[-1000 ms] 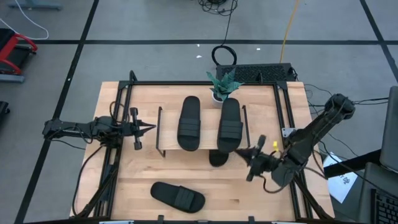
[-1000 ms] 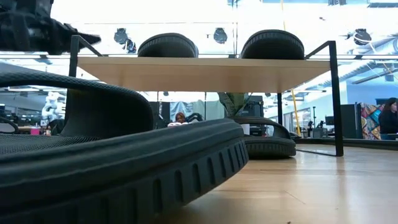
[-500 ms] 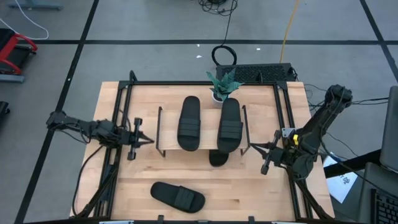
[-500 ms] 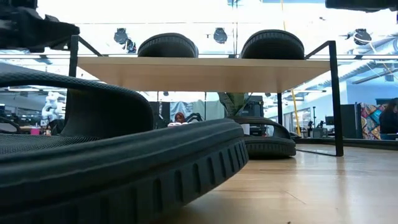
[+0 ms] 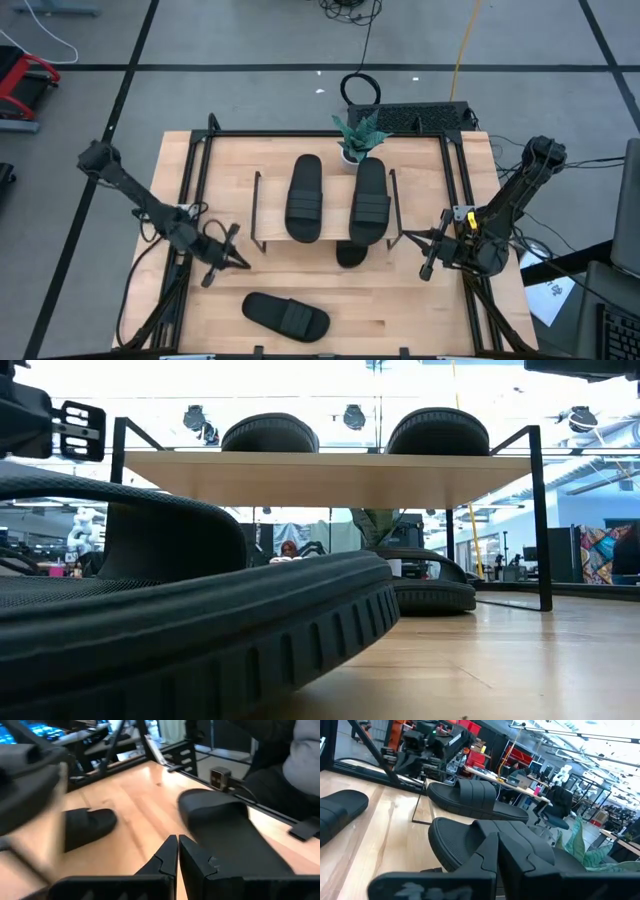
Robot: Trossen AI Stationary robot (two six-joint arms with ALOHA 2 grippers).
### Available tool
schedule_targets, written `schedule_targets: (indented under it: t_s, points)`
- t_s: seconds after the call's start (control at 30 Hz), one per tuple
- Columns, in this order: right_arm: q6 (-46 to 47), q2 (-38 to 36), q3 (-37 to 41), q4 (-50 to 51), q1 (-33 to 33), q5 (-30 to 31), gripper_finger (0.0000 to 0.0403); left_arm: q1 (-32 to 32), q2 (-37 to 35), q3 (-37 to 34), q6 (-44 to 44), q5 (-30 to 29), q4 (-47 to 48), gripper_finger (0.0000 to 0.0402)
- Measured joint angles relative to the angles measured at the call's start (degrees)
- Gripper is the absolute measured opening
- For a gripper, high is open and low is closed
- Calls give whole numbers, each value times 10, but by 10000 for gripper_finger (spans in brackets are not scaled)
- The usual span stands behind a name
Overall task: Pick and place slides into the shelf
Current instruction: Put the black slipper under the shelf
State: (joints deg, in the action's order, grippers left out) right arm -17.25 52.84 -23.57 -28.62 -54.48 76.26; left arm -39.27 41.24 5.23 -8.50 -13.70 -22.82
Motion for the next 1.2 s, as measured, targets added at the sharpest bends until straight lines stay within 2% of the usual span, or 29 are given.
schedule_targets:
  t_s: [0.23, 0.37, 0.57, 0.73, 0.97, 1.07, 1.2]
  points:
    - [0, 0, 0, 1, 3, 0, 0, -37, 204, 6, 12, -43, -184, 21]
    - [4, 0, 0, 1, 10, 0, 0, -35, 310, 55, 29, -66, -188, 21]
    - [15, 0, 0, 1, 16, 0, 0, -35, 426, 147, -15, -62, -153, 21]
    - [21, 0, 0, 1, 16, -2, 0, -26, 451, 212, 8, -64, -94, 21]
    - [13, 0, 0, 1, 16, -78, 0, -24, 451, 254, -43, -74, -6, 26]
    - [14, 0, 0, 1, 16, -75, 0, -19, 451, 252, -49, -69, -4, 51]
    - [15, 0, 0, 0, 16, -75, 0, -11, 451, 250, -51, -26, -11, 111]
